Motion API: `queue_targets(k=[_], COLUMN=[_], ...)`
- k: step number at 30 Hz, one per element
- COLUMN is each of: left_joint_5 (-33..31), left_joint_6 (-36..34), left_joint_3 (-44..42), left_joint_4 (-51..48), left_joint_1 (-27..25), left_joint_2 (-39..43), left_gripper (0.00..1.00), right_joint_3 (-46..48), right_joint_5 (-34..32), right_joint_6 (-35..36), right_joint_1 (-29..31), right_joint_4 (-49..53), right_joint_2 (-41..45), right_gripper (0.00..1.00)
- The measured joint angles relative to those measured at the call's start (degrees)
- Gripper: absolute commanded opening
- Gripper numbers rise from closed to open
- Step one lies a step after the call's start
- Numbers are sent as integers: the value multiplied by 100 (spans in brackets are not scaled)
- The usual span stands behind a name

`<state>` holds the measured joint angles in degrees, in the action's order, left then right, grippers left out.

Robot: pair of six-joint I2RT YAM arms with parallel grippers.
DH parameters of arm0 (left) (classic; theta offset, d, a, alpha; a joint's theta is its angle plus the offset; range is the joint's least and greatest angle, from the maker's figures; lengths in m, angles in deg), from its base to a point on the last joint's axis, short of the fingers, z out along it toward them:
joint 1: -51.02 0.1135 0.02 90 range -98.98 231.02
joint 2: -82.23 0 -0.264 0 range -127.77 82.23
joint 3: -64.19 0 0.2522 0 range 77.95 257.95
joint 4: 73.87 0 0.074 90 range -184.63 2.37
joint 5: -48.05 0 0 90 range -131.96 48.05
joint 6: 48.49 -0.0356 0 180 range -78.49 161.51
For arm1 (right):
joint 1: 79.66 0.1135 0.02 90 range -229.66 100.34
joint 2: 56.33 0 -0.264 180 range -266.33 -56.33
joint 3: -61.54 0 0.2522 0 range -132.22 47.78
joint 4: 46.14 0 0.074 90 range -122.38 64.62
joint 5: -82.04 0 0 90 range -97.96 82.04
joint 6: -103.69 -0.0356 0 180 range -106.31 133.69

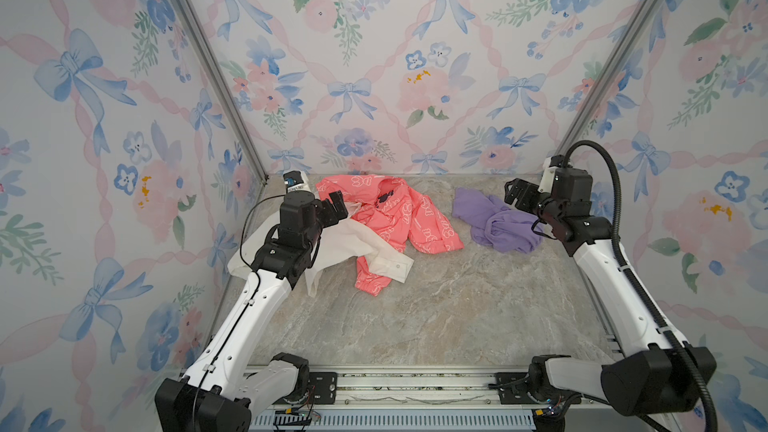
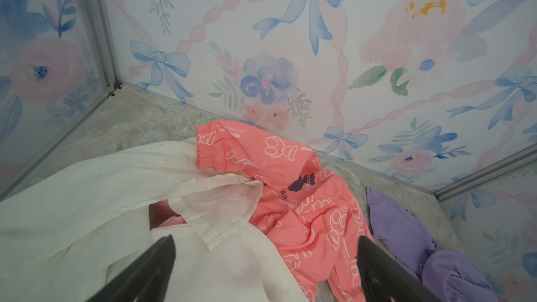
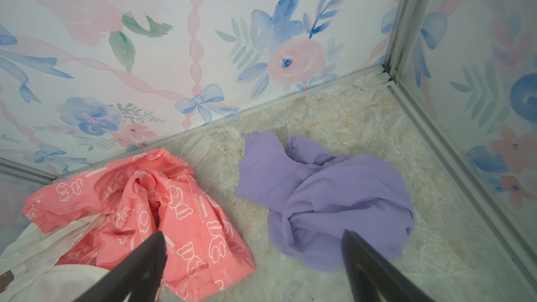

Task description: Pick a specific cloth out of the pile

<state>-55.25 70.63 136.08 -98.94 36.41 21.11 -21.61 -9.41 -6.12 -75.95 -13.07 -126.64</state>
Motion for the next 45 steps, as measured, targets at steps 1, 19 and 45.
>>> queue_targets(k=[1, 19, 45], left_joint_5=[-70, -1523, -1082], left_joint_6=[-61, -1591, -2050], left_joint_3=[-140, -4221, -4535], left_joint_4=[109, 4653, 7571], left_joint_1=[24, 168, 879], left_joint_2=[85, 909, -2129], left_gripper=[98, 98, 98], right_joint_3=[181, 4157, 4546], right_joint_5=[-81, -1241, -361], right_joint_6=[61, 1165, 1899], right_joint_1=[-2, -105, -96], right_joint_4=[-122, -1565, -5545], right_joint_2=[175, 2382, -1106], right_gripper=[100, 97, 97])
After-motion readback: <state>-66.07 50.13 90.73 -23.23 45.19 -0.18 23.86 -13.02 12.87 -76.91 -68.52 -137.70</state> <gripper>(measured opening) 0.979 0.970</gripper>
